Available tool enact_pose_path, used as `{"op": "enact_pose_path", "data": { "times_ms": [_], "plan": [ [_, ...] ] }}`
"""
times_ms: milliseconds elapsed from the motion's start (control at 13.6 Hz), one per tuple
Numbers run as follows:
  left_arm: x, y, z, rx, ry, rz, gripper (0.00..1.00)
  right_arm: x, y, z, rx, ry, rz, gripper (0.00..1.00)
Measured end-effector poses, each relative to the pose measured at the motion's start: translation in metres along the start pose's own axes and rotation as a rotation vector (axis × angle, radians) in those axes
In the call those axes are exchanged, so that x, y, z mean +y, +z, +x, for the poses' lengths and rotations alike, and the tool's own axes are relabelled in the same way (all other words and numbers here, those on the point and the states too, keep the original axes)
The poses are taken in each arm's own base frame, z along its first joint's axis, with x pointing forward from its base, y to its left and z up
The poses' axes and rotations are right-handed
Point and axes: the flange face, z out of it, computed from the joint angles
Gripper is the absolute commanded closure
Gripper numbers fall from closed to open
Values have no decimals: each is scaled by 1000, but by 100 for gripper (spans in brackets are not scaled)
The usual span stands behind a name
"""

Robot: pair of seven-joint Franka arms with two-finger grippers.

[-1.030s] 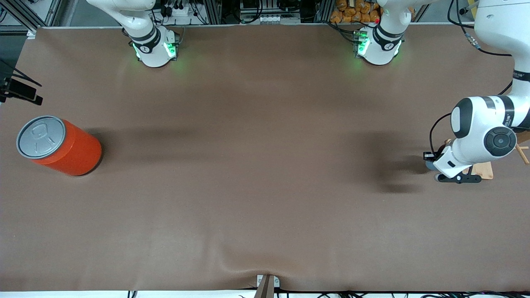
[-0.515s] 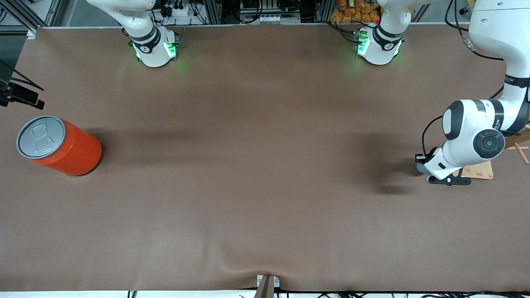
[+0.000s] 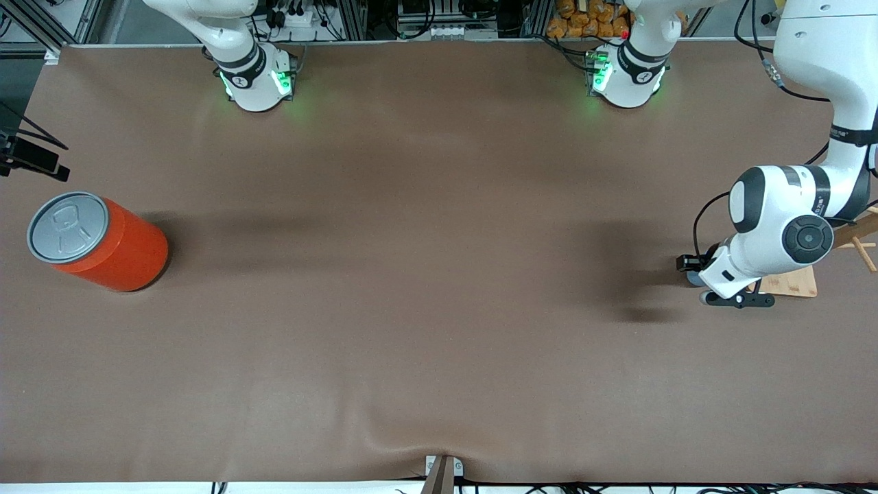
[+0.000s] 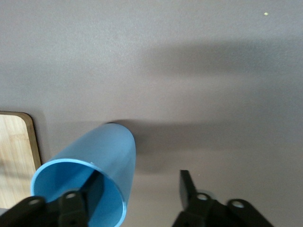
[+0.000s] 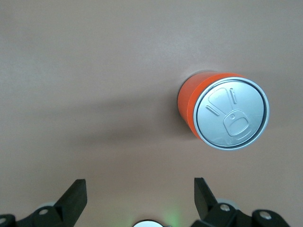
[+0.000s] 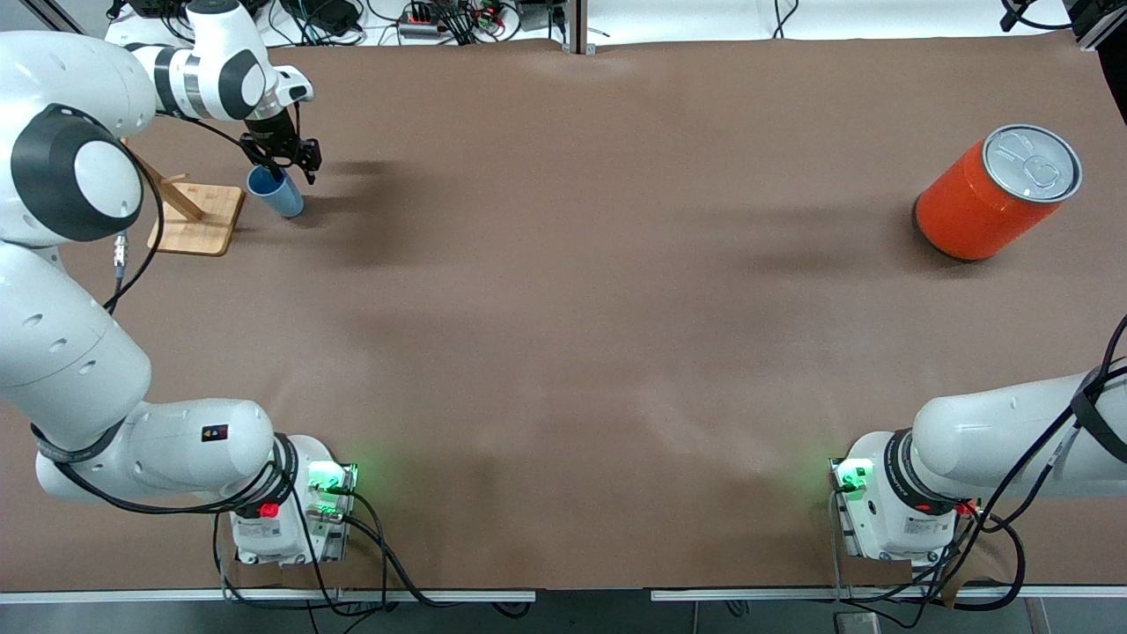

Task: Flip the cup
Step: 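Turn the blue cup upright and lower it beside the wooden board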

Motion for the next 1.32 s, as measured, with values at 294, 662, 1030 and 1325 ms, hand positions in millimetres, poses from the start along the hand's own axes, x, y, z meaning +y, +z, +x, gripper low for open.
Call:
{"op": "enact_pose_path", "data": {
  "times_ms": [294, 662, 1030, 1325],
  "plan": [
    [13, -45, 11, -11, 18, 0, 0, -3, -5, -4, 5, -5, 4, 0],
    [44, -119, 20, 5, 67, -5, 0, -25, -1, -3, -4, -29, 2, 0],
    [62, -181, 23, 35, 94, -9, 0, -24, 11, -3, -31, -26, 3, 0],
    [65, -222, 12, 65, 98, -14, 0, -33, 16, -11, -42, -44, 2, 0]
  ]
}}
